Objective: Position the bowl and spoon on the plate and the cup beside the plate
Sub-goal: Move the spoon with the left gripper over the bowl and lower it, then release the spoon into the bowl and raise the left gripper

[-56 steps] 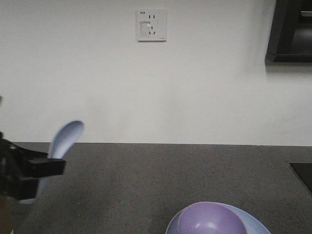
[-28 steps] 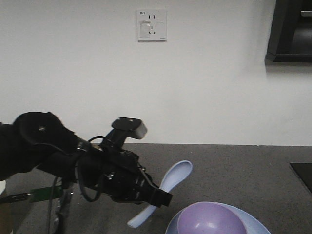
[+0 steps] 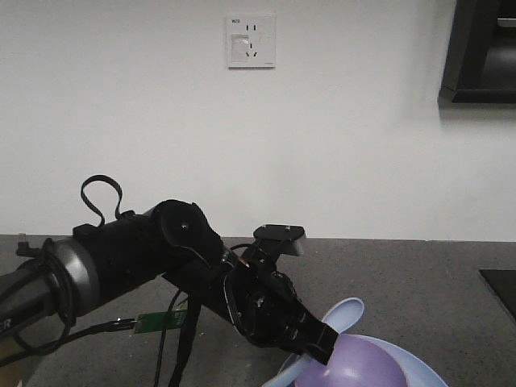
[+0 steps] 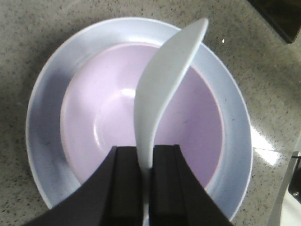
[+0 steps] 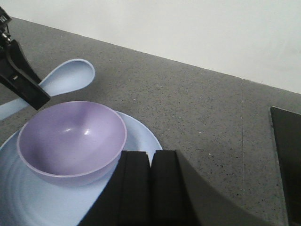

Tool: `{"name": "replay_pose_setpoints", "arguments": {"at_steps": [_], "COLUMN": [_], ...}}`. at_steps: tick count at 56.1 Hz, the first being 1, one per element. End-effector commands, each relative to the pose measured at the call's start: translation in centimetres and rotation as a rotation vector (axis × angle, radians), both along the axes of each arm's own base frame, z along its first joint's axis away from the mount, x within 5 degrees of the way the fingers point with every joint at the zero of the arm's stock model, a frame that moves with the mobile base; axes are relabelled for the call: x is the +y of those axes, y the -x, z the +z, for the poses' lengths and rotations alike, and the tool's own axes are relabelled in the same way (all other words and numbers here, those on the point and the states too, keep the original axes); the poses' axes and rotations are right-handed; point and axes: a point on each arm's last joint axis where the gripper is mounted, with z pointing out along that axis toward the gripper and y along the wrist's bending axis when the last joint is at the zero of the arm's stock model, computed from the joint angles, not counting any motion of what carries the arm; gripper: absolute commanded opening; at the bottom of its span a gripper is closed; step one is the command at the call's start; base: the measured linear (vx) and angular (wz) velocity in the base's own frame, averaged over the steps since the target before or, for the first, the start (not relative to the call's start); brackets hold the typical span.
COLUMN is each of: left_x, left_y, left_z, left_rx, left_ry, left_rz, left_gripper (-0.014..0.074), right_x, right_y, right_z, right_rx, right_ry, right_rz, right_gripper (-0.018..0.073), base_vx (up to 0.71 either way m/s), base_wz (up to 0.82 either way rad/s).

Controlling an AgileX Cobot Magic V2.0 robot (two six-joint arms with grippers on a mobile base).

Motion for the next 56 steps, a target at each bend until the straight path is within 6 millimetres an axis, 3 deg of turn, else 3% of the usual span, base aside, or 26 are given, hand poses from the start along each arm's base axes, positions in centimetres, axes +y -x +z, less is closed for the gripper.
{"name": "replay_pose_setpoints", "arguments": {"at_steps": [1,16,25,30,44,56], "left_x": [-0.3,-0.8,-0.7,0.0,4.5,11.4], "left_y": [1.0,1.1,1.3,1.6,2.8,3.6], "left_z": [3.6,3.5,4.0,5.3,11.4,14.6], "left_rx": [-0.052,-0.074,-0.084,-0.131,-0.388,-0.499], "left_ry": [0.098,0.102,0.109,0.111,-0.046,-0.35], "left_rz": [0.008,-0.003,-0.004,0.0,0.057,0.266], "left_gripper": [0.0218,0.052,0.0563,0.0558,0.0554,0.0554], "right_x": [-0.2,-0.2,-0.2,-0.2,-0.2,-0.2], "right_y": [-0.2,-0.2,-0.2,-0.2,-0.2,-0.2], "right_z": [1.7,1.7,1.7,1.7,1.7,1.7], "right_rx": [-0.112,-0.112,-0.112,-0.112,-0.112,-0.112], "right_ry": [-0.004,-0.006,-0.007,-0.007,-0.007,-0.007], "right_rz": [-0.024,-0.024,-0.024,-0.024,-0.024,-0.024], "right_gripper": [-0.0008,-0.0008,-0.0008,-0.0008,-0.0008,-0.0008], "base_vx": [0.0,0.0,0.0,0.0,0.0,0.0], "base_wz": [0.0,0.0,0.0,0.0,0.0,0.0]}}
